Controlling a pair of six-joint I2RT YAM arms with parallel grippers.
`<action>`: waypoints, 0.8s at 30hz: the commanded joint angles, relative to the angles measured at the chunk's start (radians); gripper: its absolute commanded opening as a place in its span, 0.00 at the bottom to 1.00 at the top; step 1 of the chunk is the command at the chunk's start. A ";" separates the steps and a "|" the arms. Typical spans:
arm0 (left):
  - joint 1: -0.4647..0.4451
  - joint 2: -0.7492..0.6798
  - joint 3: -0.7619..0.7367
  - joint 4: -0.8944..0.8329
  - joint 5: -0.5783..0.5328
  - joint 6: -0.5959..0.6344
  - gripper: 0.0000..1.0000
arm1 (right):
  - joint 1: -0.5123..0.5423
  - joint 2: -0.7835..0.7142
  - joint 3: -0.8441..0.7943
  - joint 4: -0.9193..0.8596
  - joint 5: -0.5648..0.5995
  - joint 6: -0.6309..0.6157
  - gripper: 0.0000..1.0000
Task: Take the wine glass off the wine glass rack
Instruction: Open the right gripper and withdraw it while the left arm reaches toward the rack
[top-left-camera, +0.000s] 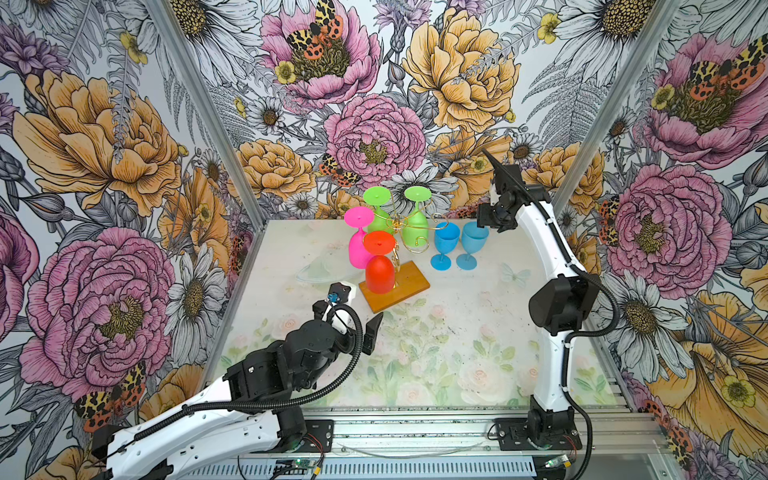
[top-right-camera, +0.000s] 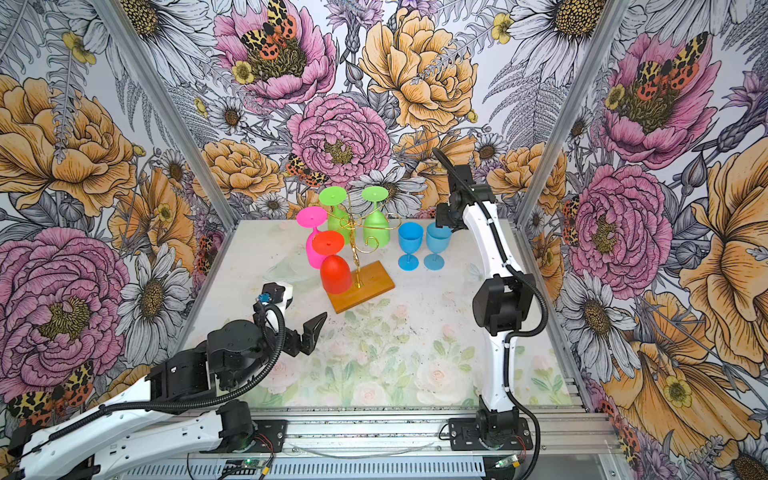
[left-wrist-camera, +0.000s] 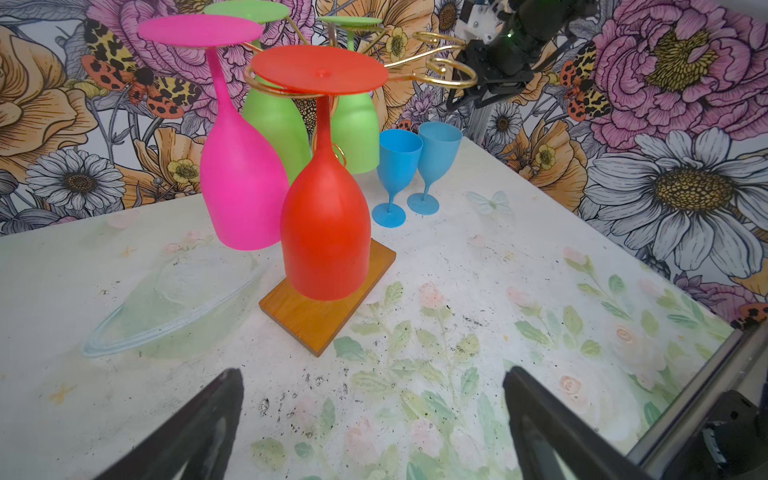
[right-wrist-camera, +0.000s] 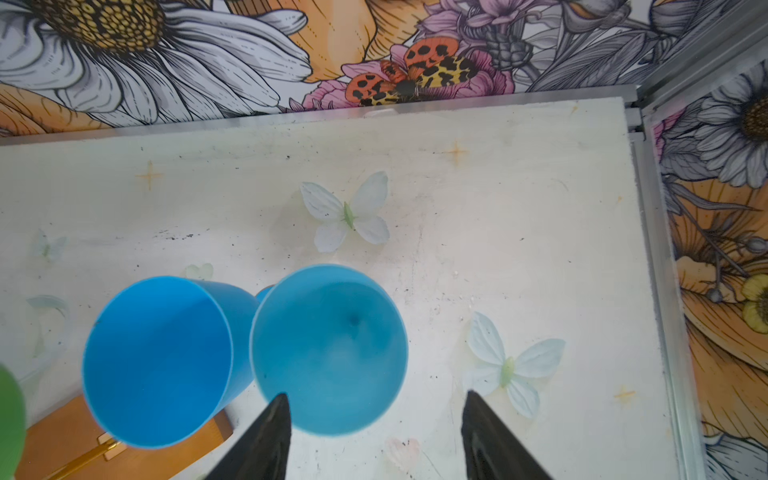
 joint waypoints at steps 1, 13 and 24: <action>0.036 -0.030 0.043 -0.002 0.002 -0.037 0.99 | 0.006 -0.174 -0.117 0.030 -0.025 0.003 0.71; 0.252 -0.001 0.157 -0.005 0.183 -0.179 0.99 | 0.012 -0.757 -0.981 0.475 -0.421 0.080 0.82; 0.524 0.212 0.252 0.050 0.690 -0.533 0.96 | 0.013 -0.961 -1.226 0.559 -0.534 0.096 0.82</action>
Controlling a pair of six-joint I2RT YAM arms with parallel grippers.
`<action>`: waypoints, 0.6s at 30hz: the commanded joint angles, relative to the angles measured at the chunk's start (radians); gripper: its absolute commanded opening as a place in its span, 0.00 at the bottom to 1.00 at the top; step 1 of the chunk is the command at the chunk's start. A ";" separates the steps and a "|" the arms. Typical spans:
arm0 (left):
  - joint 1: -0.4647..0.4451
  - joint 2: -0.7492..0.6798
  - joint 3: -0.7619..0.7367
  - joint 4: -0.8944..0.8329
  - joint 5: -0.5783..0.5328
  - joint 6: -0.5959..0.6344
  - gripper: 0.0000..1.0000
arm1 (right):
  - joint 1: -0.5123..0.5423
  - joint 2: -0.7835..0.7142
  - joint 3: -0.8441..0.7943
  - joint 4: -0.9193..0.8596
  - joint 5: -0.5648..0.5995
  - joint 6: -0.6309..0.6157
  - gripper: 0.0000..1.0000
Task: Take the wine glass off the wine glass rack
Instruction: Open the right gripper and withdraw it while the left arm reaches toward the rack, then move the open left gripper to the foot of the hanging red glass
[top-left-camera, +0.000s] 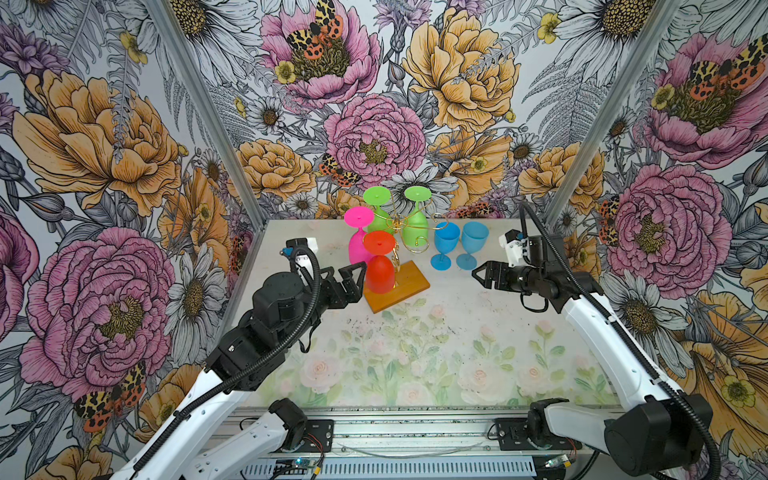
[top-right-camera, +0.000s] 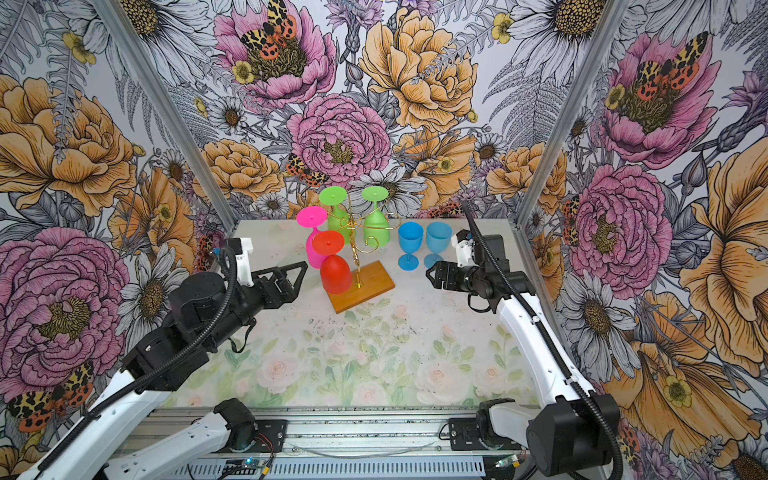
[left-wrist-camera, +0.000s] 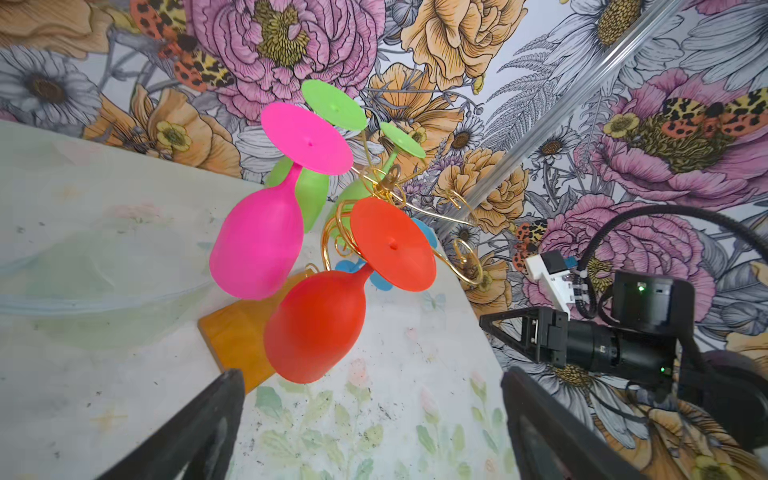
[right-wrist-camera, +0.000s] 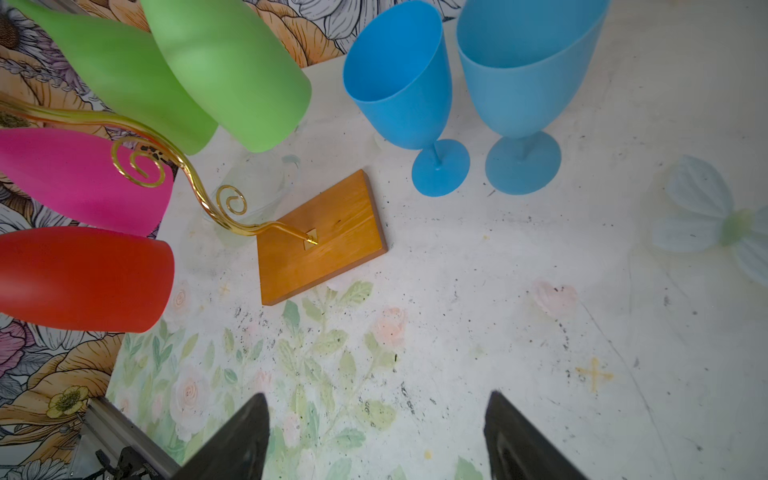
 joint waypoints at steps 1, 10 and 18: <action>0.062 0.062 -0.002 0.063 0.256 -0.189 0.92 | 0.007 -0.048 -0.028 0.066 -0.049 0.015 0.82; 0.108 0.090 -0.006 0.139 0.316 -0.306 0.72 | 0.009 -0.106 -0.099 0.072 -0.048 0.029 0.81; 0.154 0.129 -0.017 0.198 0.428 -0.396 0.65 | 0.009 -0.127 -0.130 0.097 -0.050 0.060 0.81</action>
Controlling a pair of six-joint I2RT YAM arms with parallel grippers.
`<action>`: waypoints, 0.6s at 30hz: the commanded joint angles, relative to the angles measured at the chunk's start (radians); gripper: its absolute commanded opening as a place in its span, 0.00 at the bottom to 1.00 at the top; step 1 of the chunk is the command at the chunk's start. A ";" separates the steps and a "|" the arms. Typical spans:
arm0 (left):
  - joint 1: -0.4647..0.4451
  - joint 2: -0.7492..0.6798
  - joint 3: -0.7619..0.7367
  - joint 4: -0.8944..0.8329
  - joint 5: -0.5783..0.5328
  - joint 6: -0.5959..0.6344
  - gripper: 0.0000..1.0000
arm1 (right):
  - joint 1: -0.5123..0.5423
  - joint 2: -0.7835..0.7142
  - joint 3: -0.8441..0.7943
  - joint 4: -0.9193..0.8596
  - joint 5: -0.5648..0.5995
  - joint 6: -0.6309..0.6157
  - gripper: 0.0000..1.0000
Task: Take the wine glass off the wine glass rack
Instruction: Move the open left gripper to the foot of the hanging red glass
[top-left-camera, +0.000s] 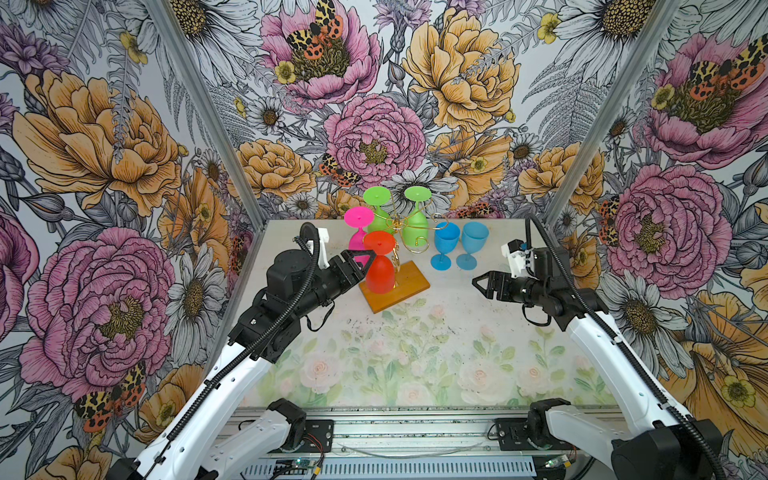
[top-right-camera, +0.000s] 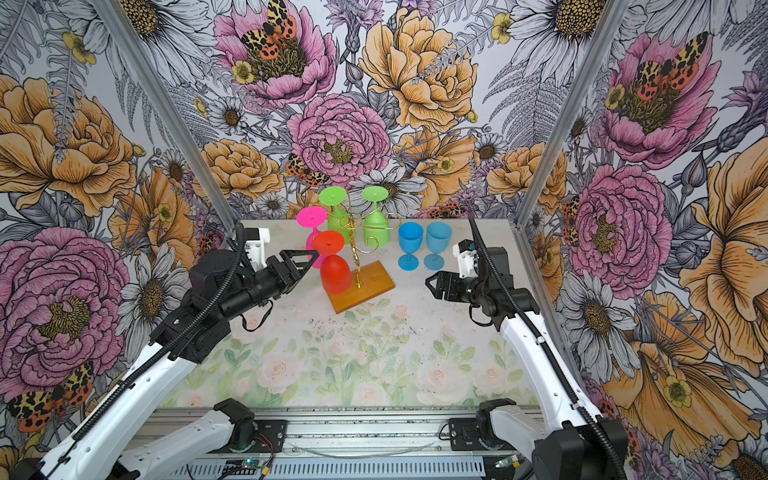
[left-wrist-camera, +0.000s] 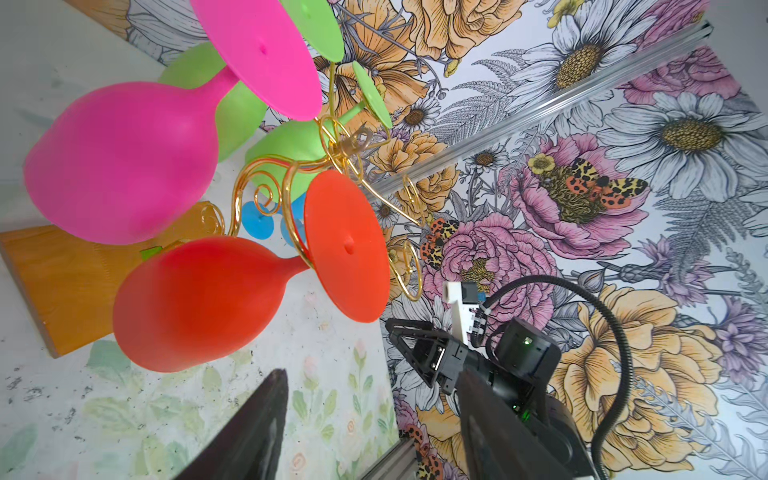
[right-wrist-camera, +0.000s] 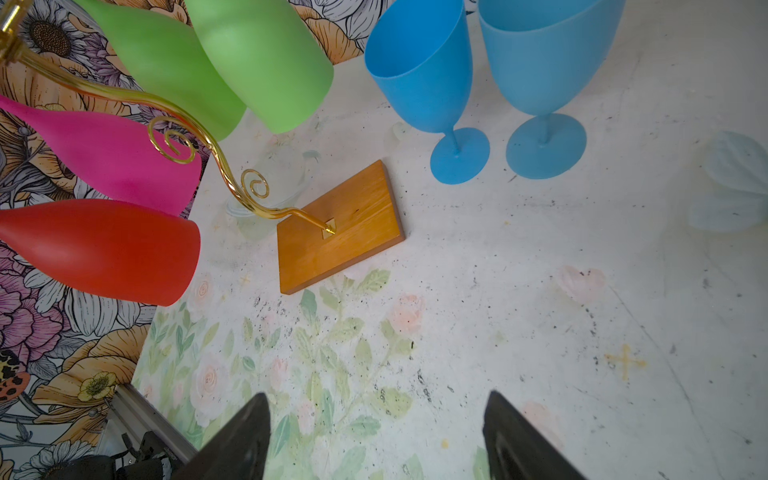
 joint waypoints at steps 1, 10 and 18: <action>0.031 0.028 -0.010 0.050 0.099 -0.068 0.64 | 0.009 -0.033 -0.012 0.045 -0.014 0.026 0.81; 0.080 0.064 -0.061 0.181 0.173 -0.171 0.47 | 0.009 -0.081 -0.052 0.058 -0.016 0.045 0.81; 0.085 0.091 -0.068 0.229 0.182 -0.197 0.36 | 0.007 -0.104 -0.079 0.064 -0.017 0.054 0.81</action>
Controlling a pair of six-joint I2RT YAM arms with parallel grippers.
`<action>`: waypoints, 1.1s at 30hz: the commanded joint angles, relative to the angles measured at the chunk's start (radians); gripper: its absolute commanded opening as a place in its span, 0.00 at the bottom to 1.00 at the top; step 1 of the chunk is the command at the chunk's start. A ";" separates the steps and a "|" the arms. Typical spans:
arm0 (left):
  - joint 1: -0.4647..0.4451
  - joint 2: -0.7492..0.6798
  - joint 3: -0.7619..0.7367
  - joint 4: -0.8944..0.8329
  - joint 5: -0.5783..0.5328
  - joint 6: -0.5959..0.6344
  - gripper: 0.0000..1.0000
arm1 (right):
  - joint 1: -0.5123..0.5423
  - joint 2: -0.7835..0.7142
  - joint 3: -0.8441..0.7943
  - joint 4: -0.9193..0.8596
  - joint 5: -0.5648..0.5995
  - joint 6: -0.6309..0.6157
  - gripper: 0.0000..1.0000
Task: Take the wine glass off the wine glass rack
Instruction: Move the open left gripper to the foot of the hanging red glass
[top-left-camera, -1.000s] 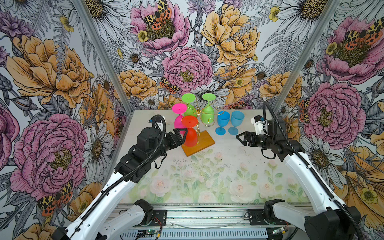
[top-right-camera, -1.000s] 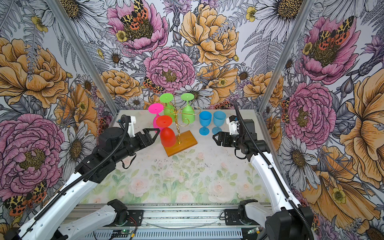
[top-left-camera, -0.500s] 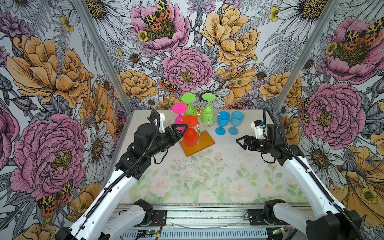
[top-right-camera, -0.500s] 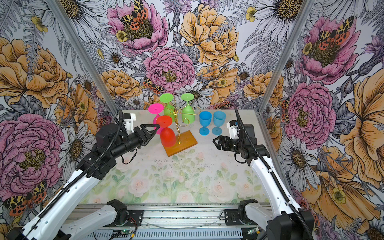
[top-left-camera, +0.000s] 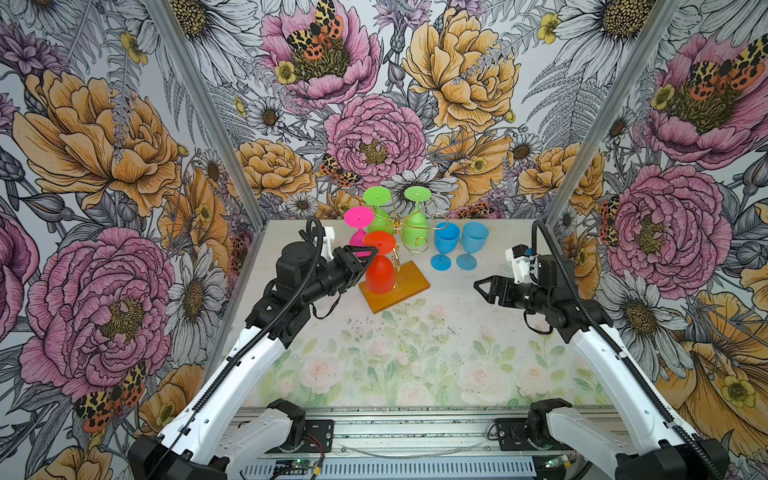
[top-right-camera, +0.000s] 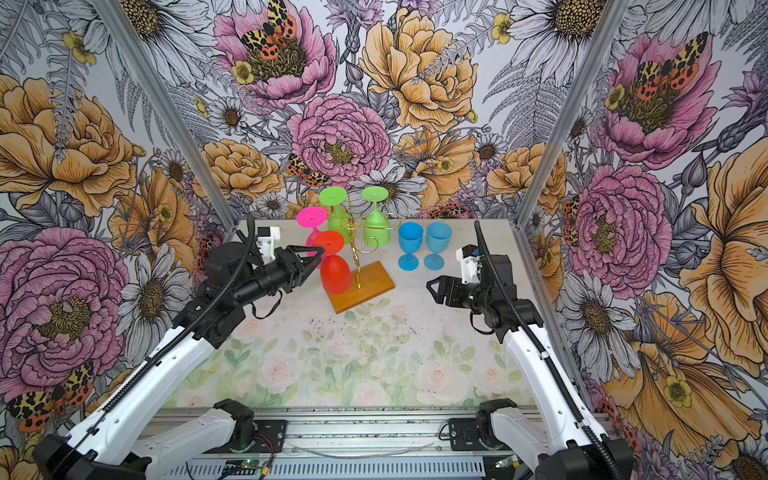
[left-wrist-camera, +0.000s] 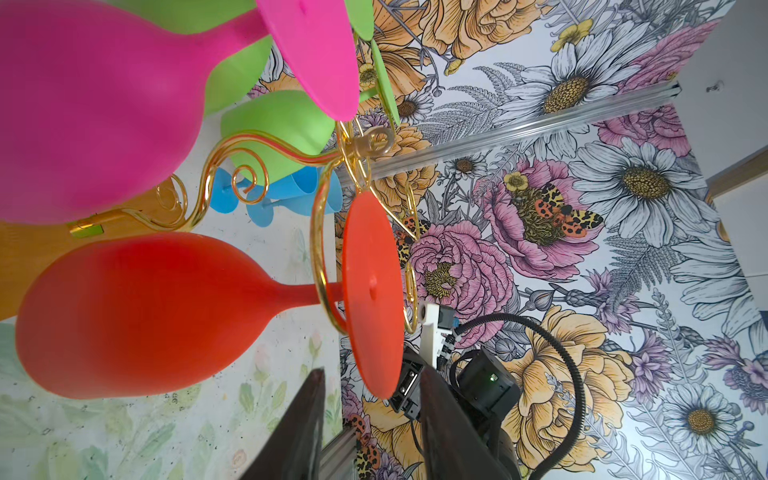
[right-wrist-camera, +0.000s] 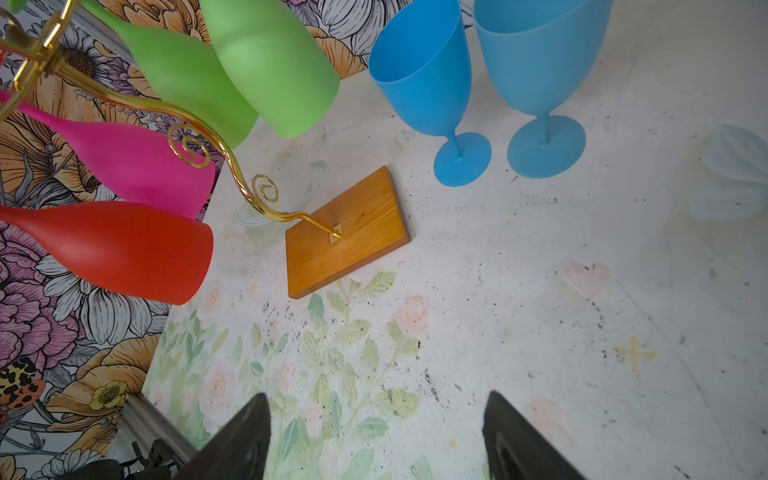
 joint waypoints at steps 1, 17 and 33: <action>0.006 -0.001 -0.007 0.052 0.025 -0.017 0.35 | 0.006 -0.023 -0.007 0.026 -0.015 0.015 0.81; 0.008 0.010 -0.002 0.049 0.014 -0.025 0.18 | 0.007 -0.019 -0.027 0.051 -0.021 0.028 0.81; 0.008 -0.011 -0.010 0.058 0.000 -0.036 0.05 | 0.007 -0.006 -0.048 0.072 -0.021 0.040 0.80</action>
